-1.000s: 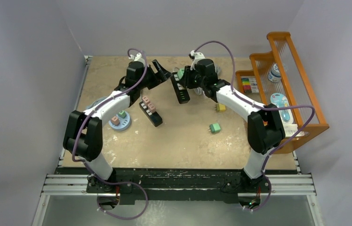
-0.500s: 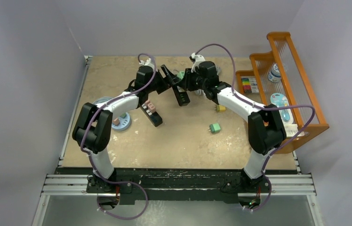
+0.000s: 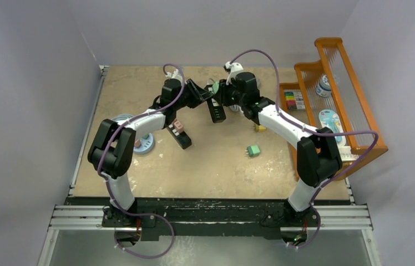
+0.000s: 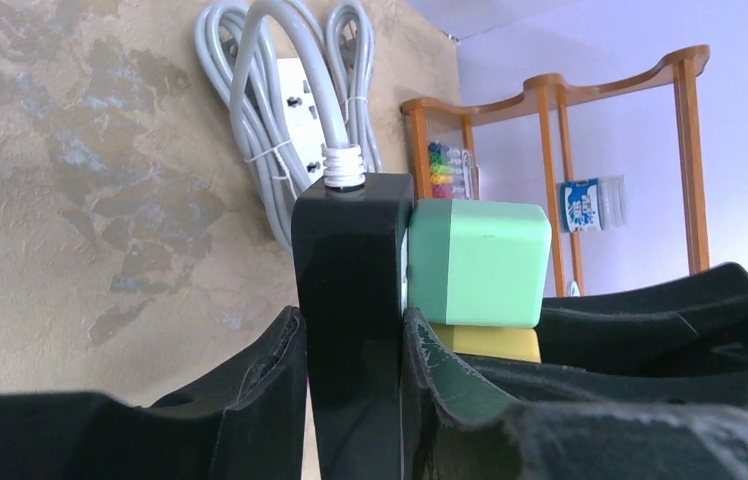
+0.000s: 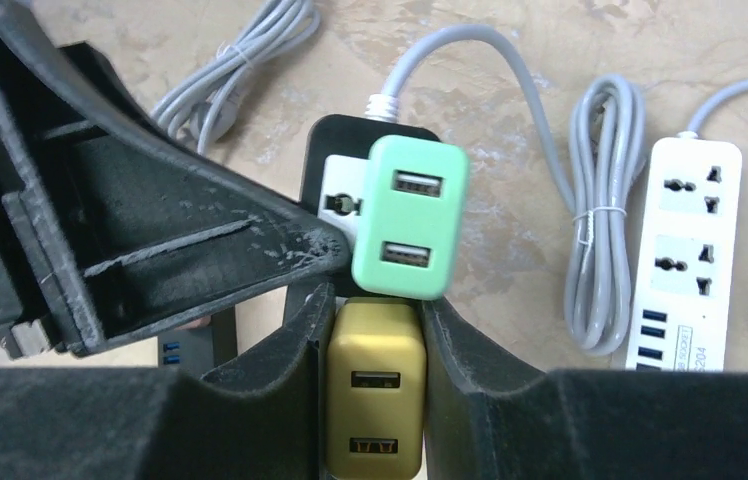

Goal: Pull the plug off the socket

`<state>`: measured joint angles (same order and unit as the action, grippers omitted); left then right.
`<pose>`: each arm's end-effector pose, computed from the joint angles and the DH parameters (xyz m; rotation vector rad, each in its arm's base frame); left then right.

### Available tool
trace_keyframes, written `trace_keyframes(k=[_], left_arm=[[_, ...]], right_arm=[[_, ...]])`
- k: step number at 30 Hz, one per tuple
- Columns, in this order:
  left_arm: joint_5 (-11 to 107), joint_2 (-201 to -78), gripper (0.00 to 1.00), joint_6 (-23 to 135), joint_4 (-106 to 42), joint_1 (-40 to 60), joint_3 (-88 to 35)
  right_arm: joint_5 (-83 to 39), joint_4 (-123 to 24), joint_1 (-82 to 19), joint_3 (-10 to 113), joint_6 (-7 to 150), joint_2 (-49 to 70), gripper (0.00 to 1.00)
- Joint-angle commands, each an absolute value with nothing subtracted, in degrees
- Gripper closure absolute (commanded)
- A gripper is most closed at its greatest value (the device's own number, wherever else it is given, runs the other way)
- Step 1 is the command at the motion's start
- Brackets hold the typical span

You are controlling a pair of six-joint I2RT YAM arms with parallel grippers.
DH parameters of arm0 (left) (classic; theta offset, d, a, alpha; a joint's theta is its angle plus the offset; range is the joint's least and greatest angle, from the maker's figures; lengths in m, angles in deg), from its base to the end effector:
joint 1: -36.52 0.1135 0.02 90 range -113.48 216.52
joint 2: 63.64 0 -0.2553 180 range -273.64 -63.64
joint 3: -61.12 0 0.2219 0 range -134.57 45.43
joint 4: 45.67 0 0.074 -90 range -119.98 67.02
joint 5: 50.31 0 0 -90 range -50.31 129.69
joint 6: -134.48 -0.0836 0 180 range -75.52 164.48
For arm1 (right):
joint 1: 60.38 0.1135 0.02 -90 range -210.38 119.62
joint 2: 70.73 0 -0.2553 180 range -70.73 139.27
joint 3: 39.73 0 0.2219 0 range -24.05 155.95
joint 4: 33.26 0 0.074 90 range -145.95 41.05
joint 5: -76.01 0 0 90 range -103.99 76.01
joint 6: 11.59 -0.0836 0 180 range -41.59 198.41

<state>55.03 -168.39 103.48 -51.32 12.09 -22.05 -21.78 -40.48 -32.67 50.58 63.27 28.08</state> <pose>0.3915 -0.2021 0.2363 -0.4053 1.9949 -1.2204 0.3750 0.2098 0.2905 -0.3037 1.8678 0.6426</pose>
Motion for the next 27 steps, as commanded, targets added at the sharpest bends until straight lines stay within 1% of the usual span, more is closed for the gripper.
trace_keyframes(k=[1, 2, 3, 4, 5, 6, 7, 8, 9, 10, 11, 12, 13, 14, 15, 16, 18, 19, 21, 23, 27], left_arm=[[53.85, -169.23, 1.00, 102.12, -51.45, 12.08, -21.62], [53.61, -169.24, 1.00, 101.93, -51.21, 12.08, -21.63], [53.55, -169.32, 1.00, 101.83, -51.09, 12.06, -21.83], [53.59, -169.43, 1.00, 101.72, -50.75, 12.08, -22.07], [53.55, -169.46, 1.00, 101.50, -50.54, 12.03, -22.33], [53.30, -169.45, 1.00, 101.30, -50.35, 12.06, -22.36], [52.94, -169.44, 1.00, 101.26, -50.22, 12.06, -22.44], [52.79, -169.47, 1.00, 101.26, -50.22, 12.04, -22.48], [52.90, -169.48, 1.00, 101.23, -50.20, 12.08, -22.65], [53.07, -169.62, 1.00, 100.94, -49.90, 12.07, -22.90], [52.99, -169.60, 1.00, 100.59, -49.40, 12.16, -23.08], [52.55, -169.53, 1.00, 100.40, -49.03, 12.16, -23.10], [52.33, -169.40, 1.00, 100.31, -48.95, 12.16, -23.04], [52.49, -169.44, 1.00, 100.37, -49.04, 12.16, -23.07], [52.72, -169.46, 1.00, 100.25, -49.00, 12.16, -23.24], [52.85, -169.35, 1.00, 100.14, -48.86, 12.12, -23.25], [52.70, -168.86, 1.00, 99.73, -48.59, 12.16, -23.15], [52.61, -168.66, 1.00, 99.34, -48.28, 12.22, -23.18], [52.27, -168.10, 1.00, 98.28, -47.27, 12.28, -23.20], [51.84, -167.77, 1.00, 97.49, -46.50, 12.30, -23.14], [52.05, -167.83, 1.00, 97.28, -46.61, 12.38, -23.05]], right_arm=[[-32.79, -34.52, -31.13, 52.92, 68.44, 20.74, 1.00], [-45.77, -28.05, -35.23, 49.68, 62.84, 19.93, 1.00], [-48.75, -25.74, -38.35, 48.13, 57.02, 19.62, 1.00], [-38.59, -32.37, -37.73, 50.45, 58.56, 19.47, 1.00], [-30.22, -38.10, -35.72, 52.77, 63.60, 19.19, 1.00], [-33.61, -38.14, -35.20, 52.47, 67.06, 18.54, 1.00], [-42.15, -34.47, -37.61, 50.11, 63.56, 17.05, 1.00], [-43.61, -30.31, -39.74, 45.84, 58.27, 14.18, 1.00], [-37.18, -26.93, -39.53, 43.29, 58.94, 11.70, 1.00], [-38.50, -25.29, -38.69, 41.58, 59.49, 9.64, 1.00], [-47.29, -20.57, -40.37, 39.11, 54.47, 9.18, 1.00], [-50.25, -16.38, -42.74, 38.49, 50.19, 9.60, 1.00], [-43.36, -21.76, -43.12, 40.82, 53.03, 9.74, 1.00], [-34.70, -31.48, -41.27, 43.58, 57.98, 9.73, 1.00], [-34.75, -32.08, -40.93, 42.97, 58.53, 9.62, 1.00], [-38.85, -29.93, -43.10, 40.75, 56.57, 9.32, 1.00], [-46.58, -23.74, -49.63, 34.55, 49.22, 9.04, 1.00], [-48.61, -23.59, -52.33, 32.45, 47.37, 9.49, 1.00], [-48.04, -28.32, -55.00, 30.70, 48.66, 10.70, 1.00], [-44.31, -33.46, -56.04, 29.62, 51.04, 11.72, 1.00], [-44.10, -32.69, -58.69, 25.18, 50.41, 13.32, 1.00]])
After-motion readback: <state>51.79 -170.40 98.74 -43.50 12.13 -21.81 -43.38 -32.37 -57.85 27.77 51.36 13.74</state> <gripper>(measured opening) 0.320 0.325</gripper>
